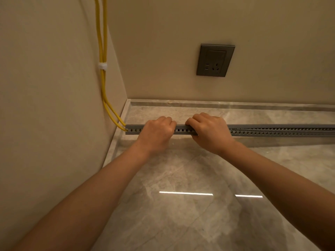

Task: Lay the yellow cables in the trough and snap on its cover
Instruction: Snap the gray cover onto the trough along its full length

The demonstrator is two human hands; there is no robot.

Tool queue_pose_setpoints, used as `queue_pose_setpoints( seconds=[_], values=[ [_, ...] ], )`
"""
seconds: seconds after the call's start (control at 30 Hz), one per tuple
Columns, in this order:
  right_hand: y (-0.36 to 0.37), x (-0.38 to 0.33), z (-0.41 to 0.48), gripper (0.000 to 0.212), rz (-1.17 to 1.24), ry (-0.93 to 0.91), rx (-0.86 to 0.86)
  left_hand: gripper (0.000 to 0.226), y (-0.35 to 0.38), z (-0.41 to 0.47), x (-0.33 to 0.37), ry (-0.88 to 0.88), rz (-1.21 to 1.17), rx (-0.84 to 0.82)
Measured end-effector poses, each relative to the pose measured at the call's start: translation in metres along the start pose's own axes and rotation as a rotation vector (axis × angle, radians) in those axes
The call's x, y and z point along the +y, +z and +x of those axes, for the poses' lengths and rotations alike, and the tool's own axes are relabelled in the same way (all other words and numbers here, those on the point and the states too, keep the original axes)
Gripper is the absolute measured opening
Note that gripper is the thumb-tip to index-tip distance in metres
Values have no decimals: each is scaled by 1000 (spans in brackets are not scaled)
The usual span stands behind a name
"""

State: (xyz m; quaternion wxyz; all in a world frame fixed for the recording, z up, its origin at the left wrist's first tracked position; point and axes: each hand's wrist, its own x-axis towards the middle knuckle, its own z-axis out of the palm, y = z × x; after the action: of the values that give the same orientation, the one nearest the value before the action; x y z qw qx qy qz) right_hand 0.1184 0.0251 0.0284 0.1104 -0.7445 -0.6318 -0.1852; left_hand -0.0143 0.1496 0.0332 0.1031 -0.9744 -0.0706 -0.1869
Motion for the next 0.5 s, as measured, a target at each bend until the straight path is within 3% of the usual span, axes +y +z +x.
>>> queue_pose_setpoints(
  seconds=[0.5],
  values=[
    [-5, 30, -28, 15, -3, 122, 24, 26, 12, -3, -12, -12, -3, -32]
  ],
)
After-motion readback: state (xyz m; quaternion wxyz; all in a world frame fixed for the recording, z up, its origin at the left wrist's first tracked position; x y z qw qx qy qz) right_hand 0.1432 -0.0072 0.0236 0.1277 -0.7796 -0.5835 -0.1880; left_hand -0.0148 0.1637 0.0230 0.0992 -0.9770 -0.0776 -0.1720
